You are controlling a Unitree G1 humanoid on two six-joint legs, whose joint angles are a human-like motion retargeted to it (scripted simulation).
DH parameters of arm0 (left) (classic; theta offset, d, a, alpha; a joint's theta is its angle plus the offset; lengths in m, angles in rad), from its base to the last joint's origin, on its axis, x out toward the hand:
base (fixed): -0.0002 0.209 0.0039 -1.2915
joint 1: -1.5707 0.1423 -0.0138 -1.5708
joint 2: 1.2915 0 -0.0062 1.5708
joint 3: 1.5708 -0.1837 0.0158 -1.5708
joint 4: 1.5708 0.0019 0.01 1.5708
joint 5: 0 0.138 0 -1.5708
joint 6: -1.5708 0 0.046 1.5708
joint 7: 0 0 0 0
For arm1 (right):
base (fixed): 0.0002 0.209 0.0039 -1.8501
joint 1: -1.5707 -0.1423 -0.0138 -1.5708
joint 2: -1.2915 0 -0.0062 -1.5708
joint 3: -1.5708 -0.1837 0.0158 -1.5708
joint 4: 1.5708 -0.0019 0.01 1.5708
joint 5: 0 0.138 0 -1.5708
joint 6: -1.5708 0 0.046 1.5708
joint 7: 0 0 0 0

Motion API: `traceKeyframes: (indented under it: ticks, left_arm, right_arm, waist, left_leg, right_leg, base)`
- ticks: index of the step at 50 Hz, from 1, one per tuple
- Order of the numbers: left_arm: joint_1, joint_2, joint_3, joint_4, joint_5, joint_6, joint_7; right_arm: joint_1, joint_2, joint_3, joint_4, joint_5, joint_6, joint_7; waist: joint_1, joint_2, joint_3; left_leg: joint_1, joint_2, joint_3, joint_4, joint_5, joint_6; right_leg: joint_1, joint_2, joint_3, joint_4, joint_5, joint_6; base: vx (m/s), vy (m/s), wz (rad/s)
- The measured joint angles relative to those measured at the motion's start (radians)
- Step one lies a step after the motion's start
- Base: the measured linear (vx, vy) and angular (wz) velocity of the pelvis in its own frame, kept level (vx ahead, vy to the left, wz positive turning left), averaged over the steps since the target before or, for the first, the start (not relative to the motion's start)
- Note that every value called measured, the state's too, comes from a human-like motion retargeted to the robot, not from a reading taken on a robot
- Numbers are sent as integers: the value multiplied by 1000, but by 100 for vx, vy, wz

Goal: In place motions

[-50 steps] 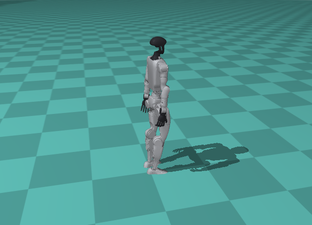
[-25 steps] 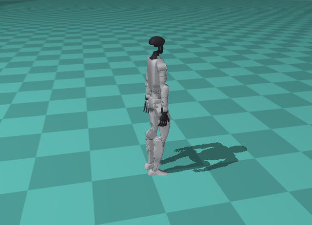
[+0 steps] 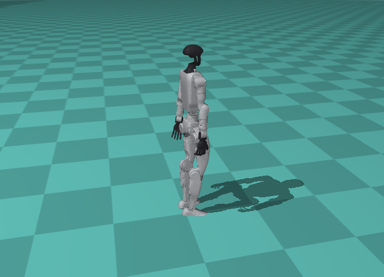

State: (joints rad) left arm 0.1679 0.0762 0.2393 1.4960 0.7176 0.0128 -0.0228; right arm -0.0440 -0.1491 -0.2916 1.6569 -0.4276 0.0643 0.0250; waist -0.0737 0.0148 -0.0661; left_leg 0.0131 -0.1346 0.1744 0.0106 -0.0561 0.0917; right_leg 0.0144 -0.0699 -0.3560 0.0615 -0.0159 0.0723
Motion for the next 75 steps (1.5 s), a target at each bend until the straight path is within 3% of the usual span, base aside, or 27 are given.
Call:
traceKeyframes:
  ticks: [17, 25, 33, 38, 40, 43, 47, 51, 55, 57, 59, 65, 67, 68, 70, 73, 75]
  left_arm:
    - [-35, -3, 9, -41, -11, -12, -28]
    - [-58, -9, 23, -60, -14, -20, -38]
    - [-77, 16, 28, -60, -2, -12, -36]
    - [-117, 53, -3, -86, -16, -23, -65]
    - [-139, 57, -17, -104, -24, -30, -74]
    - [-163, 59, -28, -141, -34, -35, -84]
    - [-188, 18, -32, -176, -75, -47, -69]
    - [-213, -31, -17, -188, -151, -68, -73]
    - [-219, -64, 1, -188, -177, -69, -54]
    - [-220, -73, 4, -183, -191, -71, -43]
    - [-222, -77, 9, -175, -204, -72, -41]
    - [-212, -71, 62, -174, -214, -57, -55]
    - [-201, -84, 92, -194, -232, -56, -57]
    - [-194, -87, 100, -202, -242, -56, -59]
    - [-183, -93, 117, -212, -264, -53, -54]
    - [-163, -105, 152, -213, -287, -47, -32]
    - [-131, -95, 171, -194, -295, -38, -26]
  right_arm:
    - [-4, -1, 20, -21, 7, -10, 10]
    - [-4, -13, 17, -44, 39, -13, 10]
    - [14, -15, -1, -51, 51, -24, 6]
    - [33, -12, -2, -28, 62, -26, 9]
    - [33, -17, 2, -14, 59, -23, 13]
    - [34, -20, 5, 1, 44, -23, 17]
    - [45, -23, -11, -3, 25, -24, 4]
    - [31, -30, -13, -19, 13, -24, -19]
    - [28, -36, -20, -34, 16, -26, -21]
    - [30, -38, -28, -43, 18, -30, -22]
    - [30, -38, -35, -50, 16, -30, -25]
    - [24, -28, -47, -51, 8, -16, -45]
    - [17, -11, -42, -59, 10, -18, -45]
    - [16, -7, -46, -65, 11, -19, -40]
    - [14, -3, -56, -80, 7, -24, -25]
    - [20, -2, -62, -102, -8, -40, -5]
    - [45, -10, -61, -100, -22, -37, 7]
  waist:
    - [30, -16, 3]
    - [50, -13, 12]
    - [-7, -12, 31]
    - [2, -20, 79]
    - [29, -31, 98]
    - [87, -50, 109]
    - [177, -45, 111]
    - [196, -37, 139]
    - [195, -34, 121]
    - [201, -46, 95]
    - [201, -57, 75]
    - [205, -126, 0]
    - [270, -186, -79]
    - [279, -200, -86]
    - [289, -201, -85]
    - [319, -160, -72]
    - [226, -127, -35]
  left_leg:
    - [-15, -14, -16, 14, -15, 13]
    - [-69, 9, -89, 63, -23, 3]
    - [-136, 27, -255, 128, -14, -42]
    - [-159, 47, -398, 162, -19, -112]
    - [-167, 14, -426, 137, 9, -115]
    - [-204, -17, -478, 125, 22, -140]
    - [-271, -10, -466, 96, 31, -164]
    - [-305, 97, -81, 40, 10, -218]
    - [-322, 207, 371, 12, 105, -313]
    - [-324, 236, 590, 24, 161, -293]
    - [-317, 236, 714, 36, 192, -237]
    - [-355, 227, 813, 190, 192, -9]
    - [-394, 223, 962, 216, 176, 63]
    - [-386, 209, 1004, 216, 172, 90]
    - [-361, 179, 1015, 188, 170, 116]
    - [-320, 144, 936, 89, 171, 61]
    - [-298, 111, 655, 90, 201, 49]
  right_leg:
    - [-10, -11, 12, 9, 16, 16]
    - [-61, -23, 24, 161, 23, 125]
    - [-118, 49, 442, 203, 23, 187]
    - [-85, 100, 538, 152, 10, 189]
    - [-78, 61, 466, 150, -29, 189]
    - [-60, 28, 261, 127, -80, 135]
    - [-62, 1, 68, 121, -119, 150]
    - [-27, 4, -124, 104, -148, 172]
    - [-19, 7, -331, 73, -146, 189]
    - [-32, 10, -430, 48, -141, 189]
    - [-41, 15, -528, 24, -136, 189]
    - [-120, -7, -729, -7, -88, 189]
    - [-227, -26, -713, -17, -35, 189]
    - [-238, -36, -736, -11, -21, 189]
    - [-233, -31, -778, 1, 2, 189]
    - [-190, 26, -793, 20, 37, 189]
    - [-65, 35, -937, 41, 49, 189]
  base:
    - [0, 1, 0]
    - [-3, 4, 35]
    - [0, -4, 159]
    - [-1, -18, 210]
    - [-19, 5, 194]
    - [-24, -3, 206]
    - [-30, -5, 245]
    - [-38, -3, 308]
    - [-36, 0, 338]
    - [-38, 2, 338]
    - [-33, 0, 342]
    - [-27, 0, 292]
    - [-11, 14, 169]
    - [-10, 14, 190]
    - [-8, 6, 200]
    - [5, 6, 148]
    - [22, 6, 245]
